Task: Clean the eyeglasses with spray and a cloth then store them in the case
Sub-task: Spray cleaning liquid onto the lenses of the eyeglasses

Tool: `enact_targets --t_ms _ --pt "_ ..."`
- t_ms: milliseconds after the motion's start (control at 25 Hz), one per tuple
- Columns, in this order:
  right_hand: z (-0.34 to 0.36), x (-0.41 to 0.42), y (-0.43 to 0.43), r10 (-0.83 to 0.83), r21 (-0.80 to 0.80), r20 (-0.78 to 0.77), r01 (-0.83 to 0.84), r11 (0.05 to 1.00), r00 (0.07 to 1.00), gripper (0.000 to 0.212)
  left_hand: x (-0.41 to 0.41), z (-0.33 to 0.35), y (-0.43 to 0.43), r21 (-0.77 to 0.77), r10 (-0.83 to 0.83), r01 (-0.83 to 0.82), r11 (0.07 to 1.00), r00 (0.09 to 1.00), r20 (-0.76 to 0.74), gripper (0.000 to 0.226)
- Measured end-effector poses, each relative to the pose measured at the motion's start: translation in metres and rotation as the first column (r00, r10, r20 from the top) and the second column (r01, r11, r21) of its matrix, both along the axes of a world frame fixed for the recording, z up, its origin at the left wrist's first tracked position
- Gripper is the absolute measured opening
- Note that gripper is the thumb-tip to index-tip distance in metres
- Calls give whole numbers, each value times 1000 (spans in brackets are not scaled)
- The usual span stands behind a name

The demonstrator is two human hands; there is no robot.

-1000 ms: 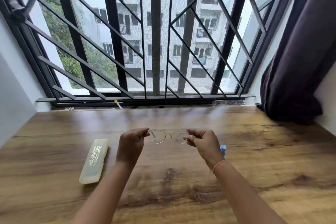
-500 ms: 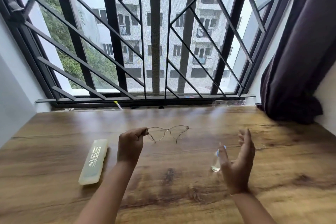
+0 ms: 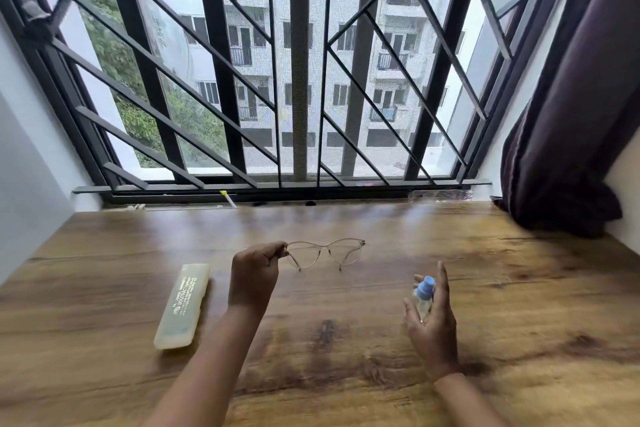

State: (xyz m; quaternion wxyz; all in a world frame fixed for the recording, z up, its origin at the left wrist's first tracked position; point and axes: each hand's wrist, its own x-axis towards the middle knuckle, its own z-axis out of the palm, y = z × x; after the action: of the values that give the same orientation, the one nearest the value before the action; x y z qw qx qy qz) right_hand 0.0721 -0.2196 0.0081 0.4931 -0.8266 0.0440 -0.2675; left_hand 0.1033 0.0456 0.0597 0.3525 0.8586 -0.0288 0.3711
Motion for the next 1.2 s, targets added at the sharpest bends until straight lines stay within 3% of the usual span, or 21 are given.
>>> enact_targets --t_ms 160,200,240,320,360,440,480,680,800,960,1000,1040,1080,1120,1160,1200 --pt "-6 1 -7 64 67 -58 -60 996 996 75 1 1 0 -16 -13 13 1000 1000 -13 11" --pt "-1 1 -9 138 207 -54 -124 970 989 69 1 1 0 -10 -12 12 1000 1000 -12 12" --pt "8 -1 -8 230 453 -27 -193 871 973 62 1 1 1 -1 -9 9 1000 1000 -12 12" --pt "27 -2 -5 389 865 93 -268 425 916 47 0 0 1 -11 3 -3 1000 1000 -23 14" --pt "35 -2 -3 478 933 207 -319 164 853 45 0 0 1 -33 10 -11 999 999 -35 15" --pt "53 -6 3 635 891 446 -378 -250 631 50 -1 -1 0 -68 19 -23 997 999 -49 16" --pt "58 -7 6 652 847 527 -401 -349 545 52 -2 -1 -1 -74 23 -26 997 999 -47 17" --pt "70 -10 20 683 748 646 -460 -478 341 59 -3 -2 -2 -79 20 -23 997 999 -46 18" --pt "68 -9 23 691 739 658 -432 -516 300 61 -2 -3 0 -80 18 -21 997 999 -39 18" --pt "73 -11 24 699 759 637 -417 -499 324 61 -1 -5 0 -106 26 -30 994 999 -40 18" --pt "78 -13 27 706 787 607 -399 -471 364 60 -1 -6 -1 -107 29 -32 994 999 -34 18" --pt "81 -16 32 722 838 534 -390 -382 440 58 0 -6 -2 -106 30 -33 994 999 -27 18" --pt "83 -20 39 726 897 403 -400 -190 558 58 0 -6 -2 -104 28 -30 994 999 -18 18" --pt "85 -24 49 666 902 237 -415 121 707 57 0 -5 -3 -99 24 -25 995 1000 -9 18" --pt "88 -27 60 533 794 119 -402 455 838 58 0 -5 -4 -92 20 -20 996 1000 0 17" --pt "90 -30 71 376 563 113 -371 738 920 58 0 -6 -5 -87 15 -14 996 1000 4 17"
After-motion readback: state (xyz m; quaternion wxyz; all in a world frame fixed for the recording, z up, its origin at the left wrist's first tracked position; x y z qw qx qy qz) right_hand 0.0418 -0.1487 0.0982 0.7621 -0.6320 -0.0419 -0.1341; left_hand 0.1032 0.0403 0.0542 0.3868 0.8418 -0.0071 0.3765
